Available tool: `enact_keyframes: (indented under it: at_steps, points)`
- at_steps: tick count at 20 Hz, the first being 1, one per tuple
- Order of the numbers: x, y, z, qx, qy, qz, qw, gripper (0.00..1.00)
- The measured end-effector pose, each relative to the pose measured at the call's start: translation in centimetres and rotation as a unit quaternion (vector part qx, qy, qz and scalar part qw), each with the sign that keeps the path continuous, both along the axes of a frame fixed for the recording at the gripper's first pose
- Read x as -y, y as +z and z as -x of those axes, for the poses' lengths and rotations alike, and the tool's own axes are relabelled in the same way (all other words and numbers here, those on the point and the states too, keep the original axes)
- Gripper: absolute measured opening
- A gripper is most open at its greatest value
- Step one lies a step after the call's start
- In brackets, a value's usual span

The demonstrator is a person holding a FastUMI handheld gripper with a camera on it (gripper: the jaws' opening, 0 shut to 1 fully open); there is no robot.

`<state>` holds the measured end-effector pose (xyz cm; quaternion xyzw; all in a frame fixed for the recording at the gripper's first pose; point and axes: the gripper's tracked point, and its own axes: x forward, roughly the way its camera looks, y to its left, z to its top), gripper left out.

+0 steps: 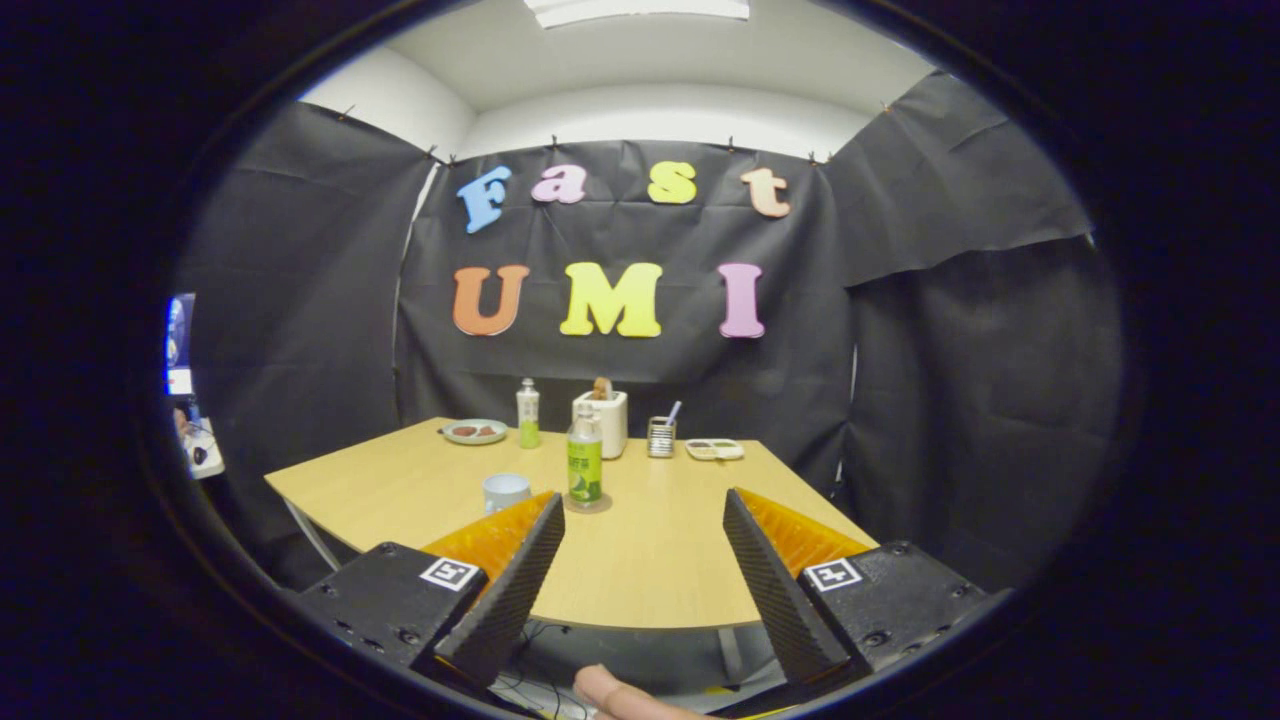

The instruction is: Take the bottle from table, then pour the juice into the cup, finally place the bottle on the coaster

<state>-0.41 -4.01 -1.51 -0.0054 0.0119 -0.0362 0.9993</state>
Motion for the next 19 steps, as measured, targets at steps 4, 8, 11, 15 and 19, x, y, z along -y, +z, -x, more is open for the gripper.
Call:
enact_keyframes:
  at_steps: [4,8,11,15,19]
  points:
    - [-0.3,0.0,-0.1,-0.01,0.006,-0.006,1.0,1.0]
    - [1.0,-0.1,-0.6,-0.015,-0.011,0.0,1.0,1.0]
    - [0.5,-0.5,-0.8,-0.026,0.002,-0.003,1.0,1.0]
    - [0.7,-0.6,-1.0,-0.028,0.001,0.004,1.0,1.0]
    - [0.7,-0.9,-1.2,-0.038,0.006,-0.006,0.999,1.0]
